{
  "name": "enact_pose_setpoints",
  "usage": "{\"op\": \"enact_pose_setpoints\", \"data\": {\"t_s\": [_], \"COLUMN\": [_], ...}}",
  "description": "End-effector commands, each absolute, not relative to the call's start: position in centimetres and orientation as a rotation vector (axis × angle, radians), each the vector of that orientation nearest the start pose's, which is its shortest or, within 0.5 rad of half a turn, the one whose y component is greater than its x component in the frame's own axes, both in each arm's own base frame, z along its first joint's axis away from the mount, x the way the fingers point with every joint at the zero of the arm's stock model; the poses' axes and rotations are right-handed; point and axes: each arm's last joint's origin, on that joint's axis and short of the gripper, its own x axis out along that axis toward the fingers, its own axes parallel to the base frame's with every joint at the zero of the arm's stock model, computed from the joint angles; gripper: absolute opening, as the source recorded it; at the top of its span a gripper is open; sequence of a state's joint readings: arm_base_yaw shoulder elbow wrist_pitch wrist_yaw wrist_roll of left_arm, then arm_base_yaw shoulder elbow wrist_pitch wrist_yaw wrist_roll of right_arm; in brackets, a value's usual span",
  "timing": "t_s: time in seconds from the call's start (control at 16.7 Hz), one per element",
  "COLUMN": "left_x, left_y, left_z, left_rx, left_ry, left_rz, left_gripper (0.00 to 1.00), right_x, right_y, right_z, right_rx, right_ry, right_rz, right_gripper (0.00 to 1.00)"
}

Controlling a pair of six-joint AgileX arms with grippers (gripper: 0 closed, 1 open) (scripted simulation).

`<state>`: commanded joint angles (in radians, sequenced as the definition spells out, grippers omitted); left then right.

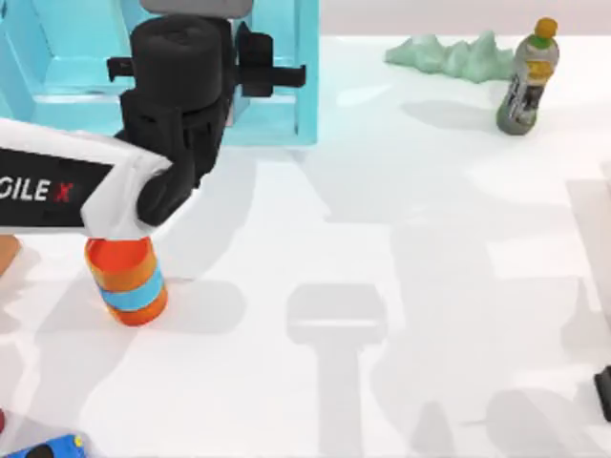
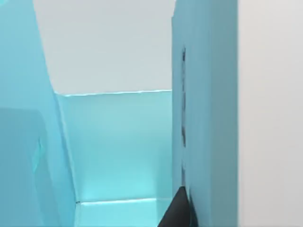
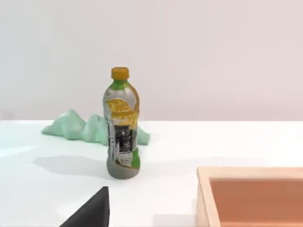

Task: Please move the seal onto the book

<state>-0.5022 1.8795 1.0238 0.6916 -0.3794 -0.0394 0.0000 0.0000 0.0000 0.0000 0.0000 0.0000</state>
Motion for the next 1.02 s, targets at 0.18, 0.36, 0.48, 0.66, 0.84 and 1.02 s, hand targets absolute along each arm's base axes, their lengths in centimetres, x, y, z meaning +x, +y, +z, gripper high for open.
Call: {"op": "enact_pose_setpoints", "data": {"t_s": [0.18,0.36,0.48,0.66,0.84,1.02], "left_x": [32.0,28.1,26.2,24.8,24.7,25.0], "left_y": [-17.9,-16.8,-16.1,-15.6,-15.5,-15.6], "left_z": [23.1,26.1,27.3,28.0,28.1,27.7], "left_rx": [0.012,0.006,0.005,0.007,0.007,0.007], "left_ry": [0.143,0.119,0.107,0.101,0.101,0.112], "left_rz": [-0.096,-0.079,-0.065,-0.053,-0.053,-0.046], "left_gripper": [0.0,0.0,0.0,0.0,0.0,0.0], "right_x": [10.6,10.6,10.6,10.6,10.6,10.6], "right_y": [-0.1,-0.1,-0.1,-0.1,-0.1,-0.1], "right_z": [16.0,16.0,16.0,16.0,16.0,16.0], "right_rx": [0.0,0.0,0.0,0.0,0.0,0.0], "right_ry": [0.0,0.0,0.0,0.0,0.0,0.0], "right_rz": [0.0,0.0,0.0,0.0,0.0,0.0], "right_gripper": [1.0,1.0,1.0,1.0,1.0,1.0]}}
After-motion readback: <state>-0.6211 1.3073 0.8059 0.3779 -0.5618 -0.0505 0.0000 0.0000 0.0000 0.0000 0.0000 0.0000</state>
